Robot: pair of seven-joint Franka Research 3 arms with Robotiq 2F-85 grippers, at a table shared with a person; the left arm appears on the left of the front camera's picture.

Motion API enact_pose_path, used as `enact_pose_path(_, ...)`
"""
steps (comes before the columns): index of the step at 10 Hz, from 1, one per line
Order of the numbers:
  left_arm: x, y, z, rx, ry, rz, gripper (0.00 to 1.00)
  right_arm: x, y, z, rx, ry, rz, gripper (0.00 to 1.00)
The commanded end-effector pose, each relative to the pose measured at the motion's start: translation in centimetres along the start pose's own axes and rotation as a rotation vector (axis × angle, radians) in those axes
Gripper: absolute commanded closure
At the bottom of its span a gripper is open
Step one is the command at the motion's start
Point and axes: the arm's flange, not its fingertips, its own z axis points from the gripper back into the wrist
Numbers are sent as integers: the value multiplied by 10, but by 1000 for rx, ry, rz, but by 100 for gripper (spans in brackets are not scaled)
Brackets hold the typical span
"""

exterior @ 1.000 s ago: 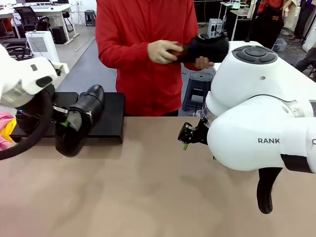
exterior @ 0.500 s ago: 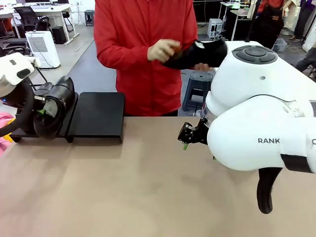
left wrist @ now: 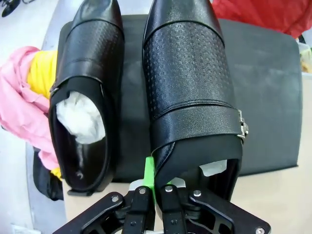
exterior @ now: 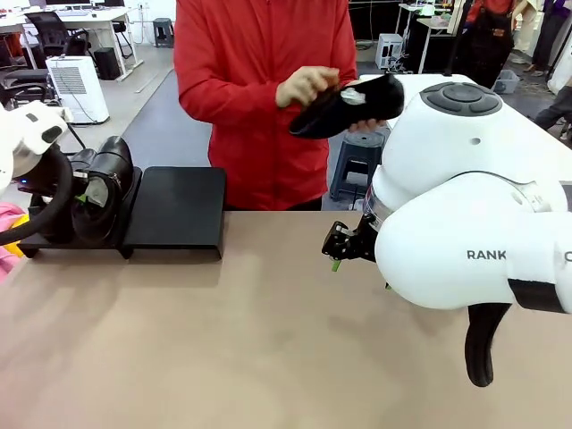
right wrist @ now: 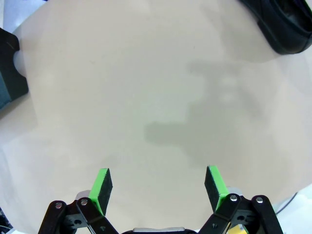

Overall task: Organize the shoes by placing them on the stand.
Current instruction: Place the Shoe from the middle of the table onto the Shoes Stand.

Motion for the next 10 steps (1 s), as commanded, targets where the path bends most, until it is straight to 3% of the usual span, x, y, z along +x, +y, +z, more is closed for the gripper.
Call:
enact_pose_path(1,17,4,-6,3,-43,46,100,1,1,1,6,6,9,0)
enact_pose_path(8,20,4,-31,58,0,38,100,1,1,1,6,6,9,0)
enact_pose_path(9,19,4,-33,69,1,39,96,1,1,1,6,6,9,0)
enact_pose_path(10,19,5,-34,69,4,41,77,1,1,1,6,6,9,0)
